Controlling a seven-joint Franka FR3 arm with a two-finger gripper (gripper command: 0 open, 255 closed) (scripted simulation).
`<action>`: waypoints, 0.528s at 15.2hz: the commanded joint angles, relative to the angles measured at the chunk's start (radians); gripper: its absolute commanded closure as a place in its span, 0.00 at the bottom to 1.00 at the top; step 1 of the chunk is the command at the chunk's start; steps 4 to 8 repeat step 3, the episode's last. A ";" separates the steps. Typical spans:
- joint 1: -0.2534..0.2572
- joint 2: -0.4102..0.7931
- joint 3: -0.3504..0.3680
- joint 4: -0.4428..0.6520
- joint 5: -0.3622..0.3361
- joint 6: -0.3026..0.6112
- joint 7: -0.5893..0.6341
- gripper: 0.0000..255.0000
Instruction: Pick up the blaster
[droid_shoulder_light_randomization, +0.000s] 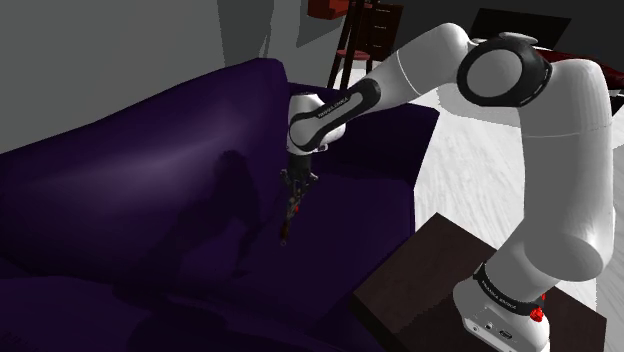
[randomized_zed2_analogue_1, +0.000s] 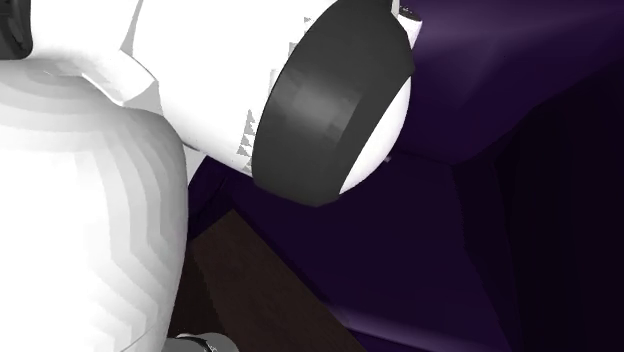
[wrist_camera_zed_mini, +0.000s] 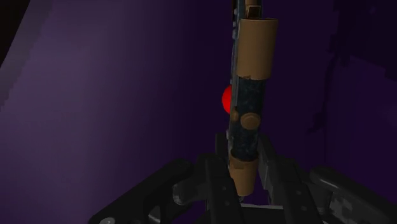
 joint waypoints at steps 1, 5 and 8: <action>-0.001 -0.018 0.002 0.000 0.003 -0.018 0.002 1.00; -0.001 -0.019 0.003 0.000 0.003 -0.019 0.002 1.00; -0.001 -0.019 0.003 0.000 0.003 -0.019 0.002 1.00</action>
